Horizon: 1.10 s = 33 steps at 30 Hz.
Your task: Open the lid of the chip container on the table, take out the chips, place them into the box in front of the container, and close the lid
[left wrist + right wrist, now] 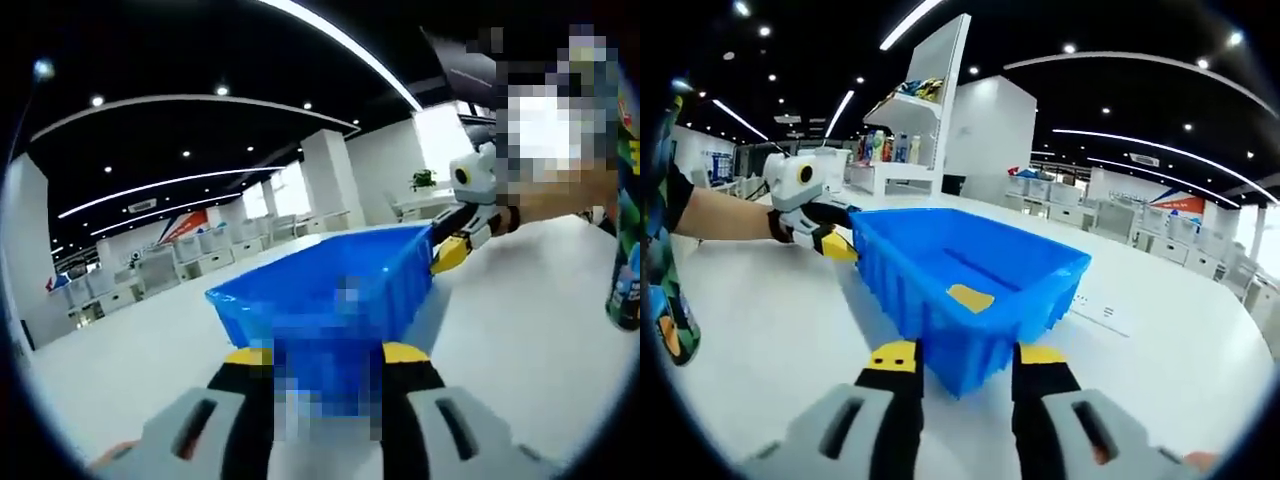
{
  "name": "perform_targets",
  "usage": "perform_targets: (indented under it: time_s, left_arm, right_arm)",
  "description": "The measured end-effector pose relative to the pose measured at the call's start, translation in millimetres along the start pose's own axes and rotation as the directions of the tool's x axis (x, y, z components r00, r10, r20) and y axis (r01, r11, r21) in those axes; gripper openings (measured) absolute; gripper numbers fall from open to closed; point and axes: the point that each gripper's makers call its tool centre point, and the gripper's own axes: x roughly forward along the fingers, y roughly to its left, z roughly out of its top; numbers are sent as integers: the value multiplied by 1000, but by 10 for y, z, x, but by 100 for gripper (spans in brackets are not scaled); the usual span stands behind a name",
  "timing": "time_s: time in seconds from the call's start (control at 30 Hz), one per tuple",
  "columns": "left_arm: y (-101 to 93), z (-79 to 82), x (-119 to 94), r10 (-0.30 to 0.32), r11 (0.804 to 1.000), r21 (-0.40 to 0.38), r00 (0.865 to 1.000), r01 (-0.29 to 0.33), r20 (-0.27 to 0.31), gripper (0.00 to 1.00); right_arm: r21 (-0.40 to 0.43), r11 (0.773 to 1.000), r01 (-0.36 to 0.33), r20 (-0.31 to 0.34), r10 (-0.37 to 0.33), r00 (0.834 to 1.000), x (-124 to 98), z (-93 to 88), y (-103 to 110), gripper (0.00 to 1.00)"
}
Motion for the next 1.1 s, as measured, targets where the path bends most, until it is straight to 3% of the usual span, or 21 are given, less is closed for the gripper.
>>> perform_targets:
  time_s: [0.07, 0.2, 0.27, 0.47, 0.6, 0.67, 0.73, 0.83, 0.93, 1.1]
  left_arm:
    - [8, -33, -41, 16, 1000, 8, 1000, -16, -25, 44]
    - [14, -65, -217, 27, 1000, 6, 999, -27, -47, 51]
    - [-4, -50, -308, 34, 999, 10, 998, -33, -52, 55]
    - [-250, 178, -660, -17, 1000, -17, 999, 16, -48, 83]
    - [-431, 372, -911, -13, 999, 33, 998, 15, -64, 84]
    - [-491, 450, -1007, -17, 999, 25, 997, 19, -72, 84]
    - [-507, 438, -1134, 27, 1000, -11, 990, -29, -140, 87]
    - [-634, 510, -1281, 18, 999, -33, 987, -24, -160, 93]
    - [-713, 607, -1439, 13, 999, -44, 986, -21, -165, 95]
    - [-869, 940, -1775, -8, 998, -69, 992, -1, -130, 95]
  right_arm:
    - [0, 1000, 8, -45, -8, 999, -39, -72, -1, 33]
    - [29, 1000, -4, -70, 6, 998, -184, -153, 31, 41]
    - [43, 999, -16, -63, 19, 998, -330, -127, 199, 46]
    - [3, 1000, -25, -47, 25, 999, -670, 27, 336, 56]
    - [-22, 999, -45, -33, 45, 998, -900, 195, 435, 62]
    - [-41, 998, -45, -35, 44, 998, -1000, 258, 489, 65]
    - [-51, 997, -54, -31, 52, 998, -1140, 360, 589, 72]
    - [-55, 996, -74, -28, 73, 997, -1366, 510, 768, 76]
    - [-58, 995, -85, -22, 84, 996, -1523, 600, 894, 84]
    - [-16, 992, -125, -44, 124, 991, -1846, 708, 1141, 94]
